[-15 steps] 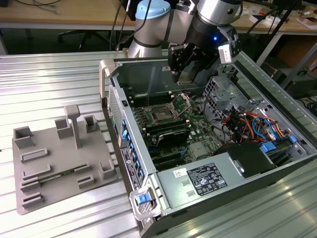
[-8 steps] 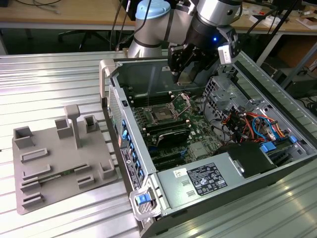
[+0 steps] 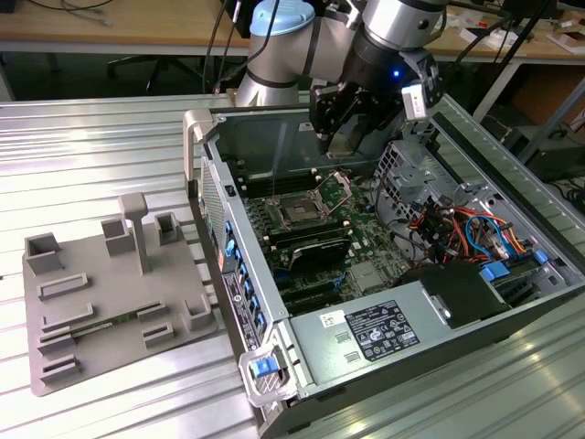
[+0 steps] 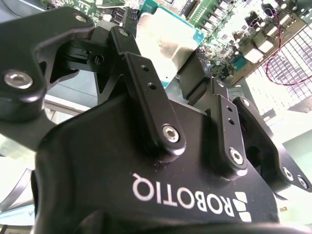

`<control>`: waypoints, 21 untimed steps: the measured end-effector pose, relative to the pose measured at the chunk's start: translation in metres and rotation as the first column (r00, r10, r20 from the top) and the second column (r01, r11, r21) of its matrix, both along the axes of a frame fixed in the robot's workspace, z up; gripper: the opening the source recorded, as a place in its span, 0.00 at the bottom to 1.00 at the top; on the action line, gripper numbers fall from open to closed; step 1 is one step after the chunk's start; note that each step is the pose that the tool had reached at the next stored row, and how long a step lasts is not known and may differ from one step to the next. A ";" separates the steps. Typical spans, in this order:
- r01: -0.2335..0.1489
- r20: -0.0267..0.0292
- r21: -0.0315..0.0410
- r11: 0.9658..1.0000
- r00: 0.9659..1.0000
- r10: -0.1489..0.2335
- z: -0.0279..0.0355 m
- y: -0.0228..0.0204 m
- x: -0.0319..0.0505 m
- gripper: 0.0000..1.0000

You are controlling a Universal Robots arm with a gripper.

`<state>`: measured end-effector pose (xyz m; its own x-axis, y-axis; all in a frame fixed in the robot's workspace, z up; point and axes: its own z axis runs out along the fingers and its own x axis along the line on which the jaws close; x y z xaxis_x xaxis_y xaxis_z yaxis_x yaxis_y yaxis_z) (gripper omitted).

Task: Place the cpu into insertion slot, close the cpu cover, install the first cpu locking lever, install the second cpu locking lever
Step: 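Place the cpu into insertion slot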

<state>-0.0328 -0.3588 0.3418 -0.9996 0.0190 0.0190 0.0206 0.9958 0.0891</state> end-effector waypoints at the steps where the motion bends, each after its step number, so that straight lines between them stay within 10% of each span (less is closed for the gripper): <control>1: 0.000 0.000 0.000 1.000 1.000 0.000 -0.0006 0.0000 0.0000 0.55; 21: 0.000 0.000 0.000 1.000 1.000 0.000 -0.0058 0.0000 0.0000 0.55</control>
